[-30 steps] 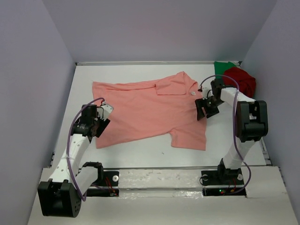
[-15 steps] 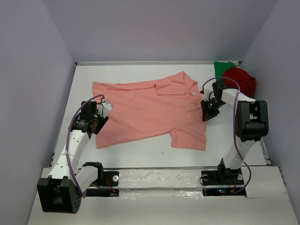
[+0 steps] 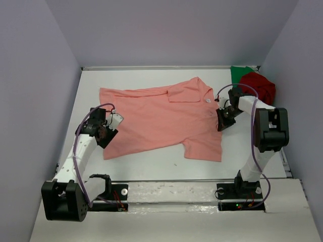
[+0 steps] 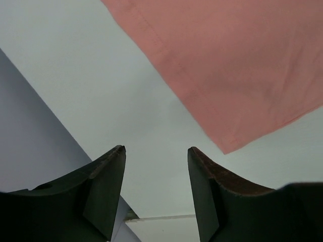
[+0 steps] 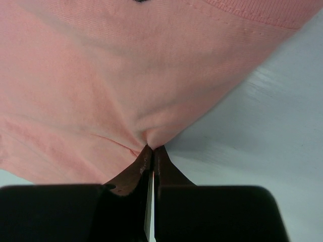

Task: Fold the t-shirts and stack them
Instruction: Flatten out the tshirt

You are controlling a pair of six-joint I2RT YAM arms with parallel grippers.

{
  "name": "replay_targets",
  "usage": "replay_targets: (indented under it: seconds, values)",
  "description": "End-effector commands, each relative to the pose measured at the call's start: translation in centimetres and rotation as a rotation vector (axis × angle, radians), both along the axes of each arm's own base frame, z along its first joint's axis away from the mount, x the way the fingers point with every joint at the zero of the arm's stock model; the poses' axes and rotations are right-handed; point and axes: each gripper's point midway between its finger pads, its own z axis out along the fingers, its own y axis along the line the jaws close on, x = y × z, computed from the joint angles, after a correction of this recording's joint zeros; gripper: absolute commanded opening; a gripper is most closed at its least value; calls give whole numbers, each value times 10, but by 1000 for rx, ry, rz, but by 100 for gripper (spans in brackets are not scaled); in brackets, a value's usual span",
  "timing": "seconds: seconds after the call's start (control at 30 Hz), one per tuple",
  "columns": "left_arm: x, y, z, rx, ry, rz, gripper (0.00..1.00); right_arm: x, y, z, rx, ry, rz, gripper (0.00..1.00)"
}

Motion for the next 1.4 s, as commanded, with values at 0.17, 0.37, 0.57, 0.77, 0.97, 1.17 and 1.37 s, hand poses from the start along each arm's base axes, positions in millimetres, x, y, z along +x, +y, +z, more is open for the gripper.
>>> replay_targets:
  seconds: [0.17, 0.37, 0.57, 0.77, 0.97, 1.17, 1.37]
  values:
    - [-40, -32, -16, -174, 246, -118, 65, 0, 0, 7, 9, -19, 4, 0]
    - [-51, -50, -27, -294, 333, -144, 65, 1, -2, 6, 0, -23, 10, 0]
    - [-55, -43, -33, -260, 416, -119, 64, 1, -2, 5, -1, -24, 17, 0]
    - [-64, -14, -48, -101, 432, -89, 63, 2, -1, 8, 3, -32, 18, 0]
    - [-69, 0, -62, -23, 436, -85, 59, 2, 0, 8, 8, -29, 19, 0]
    - [-66, -5, -66, -48, 466, -114, 58, 2, -1, 6, 7, -22, 17, 0]
    - [-55, -7, -71, -57, 469, -117, 57, 0, 0, 5, 9, -14, 16, 0]
